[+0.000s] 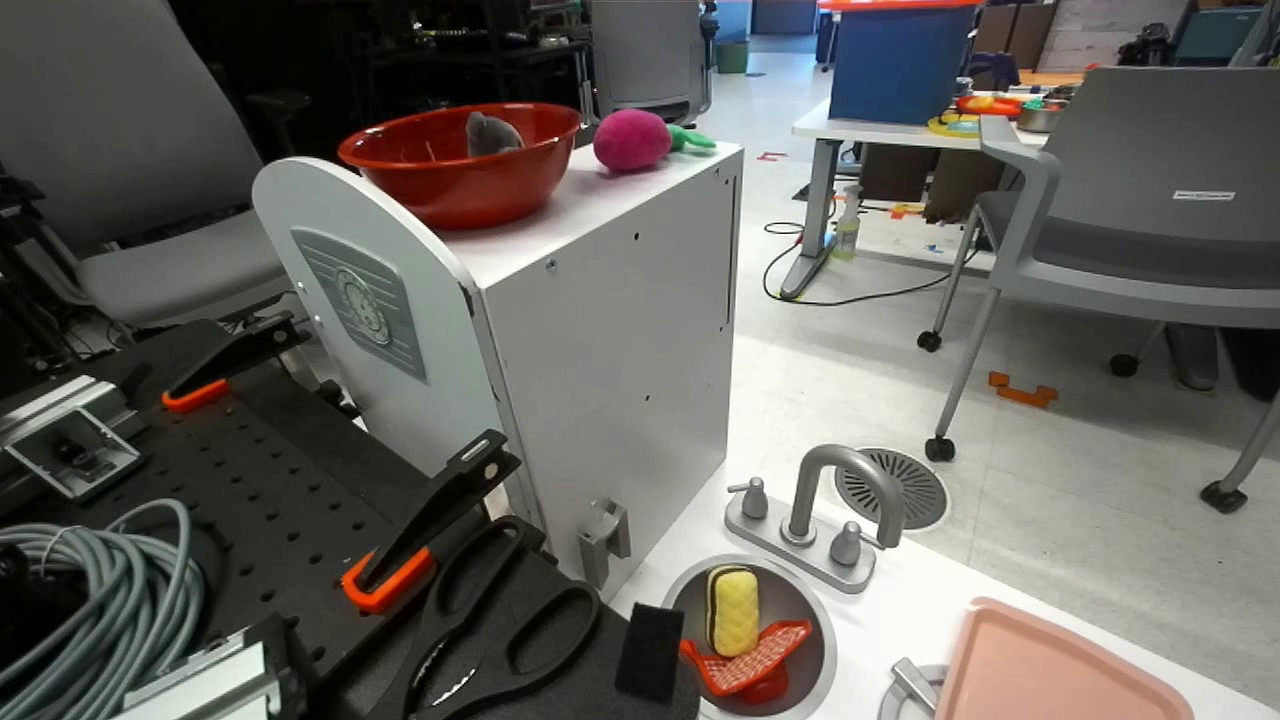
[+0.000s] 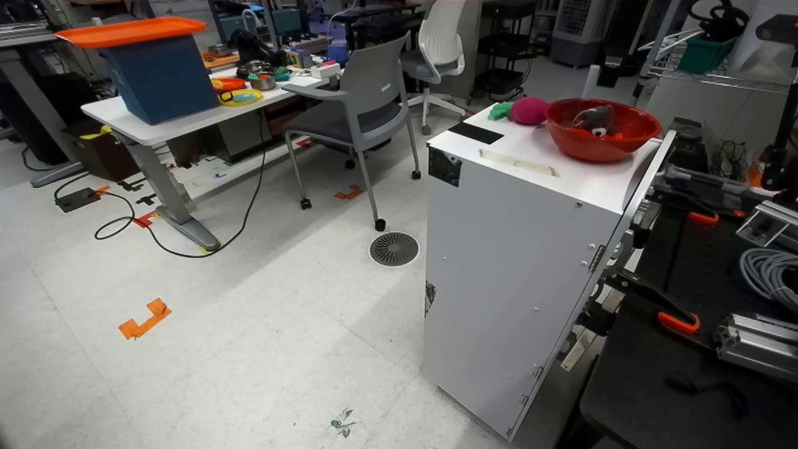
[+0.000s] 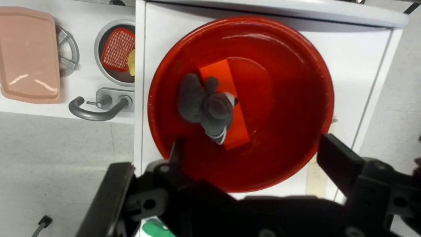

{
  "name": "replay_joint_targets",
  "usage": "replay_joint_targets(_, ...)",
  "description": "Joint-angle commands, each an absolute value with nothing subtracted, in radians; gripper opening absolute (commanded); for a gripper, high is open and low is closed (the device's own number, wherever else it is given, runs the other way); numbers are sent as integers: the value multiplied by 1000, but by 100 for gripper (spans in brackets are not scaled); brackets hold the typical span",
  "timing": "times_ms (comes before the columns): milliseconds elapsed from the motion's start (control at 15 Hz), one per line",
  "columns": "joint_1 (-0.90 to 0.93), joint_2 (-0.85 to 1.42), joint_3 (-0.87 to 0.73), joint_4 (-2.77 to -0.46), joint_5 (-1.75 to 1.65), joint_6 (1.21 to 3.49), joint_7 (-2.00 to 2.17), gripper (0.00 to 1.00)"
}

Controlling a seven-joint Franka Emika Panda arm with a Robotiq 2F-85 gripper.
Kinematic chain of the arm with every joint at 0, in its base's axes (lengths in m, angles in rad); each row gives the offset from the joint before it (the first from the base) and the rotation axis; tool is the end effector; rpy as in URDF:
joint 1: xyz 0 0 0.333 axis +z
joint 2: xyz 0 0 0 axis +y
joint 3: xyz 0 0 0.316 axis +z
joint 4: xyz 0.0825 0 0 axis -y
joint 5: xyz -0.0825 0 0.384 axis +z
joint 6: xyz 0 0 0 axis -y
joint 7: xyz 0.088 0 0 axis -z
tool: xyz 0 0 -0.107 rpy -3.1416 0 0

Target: Remove the grey doll from the red bowl

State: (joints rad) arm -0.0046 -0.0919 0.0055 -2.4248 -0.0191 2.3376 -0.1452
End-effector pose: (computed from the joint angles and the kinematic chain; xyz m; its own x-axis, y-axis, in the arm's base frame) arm 0.4764 0.0001 0.3432 0.9873 0.1586 0.0025 0.1586 -0.9872 0.0148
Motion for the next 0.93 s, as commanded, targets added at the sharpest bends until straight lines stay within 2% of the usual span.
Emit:
replay_joint_targets(0,15,-77,27,-2399,-62,2258,-91,100)
replay_joint_targets(400,6,-105,18,-2427,-82,2201,-20,100)
replay_joint_targets(867,-33,-85,-19,-2435,-90,2240,15,100)
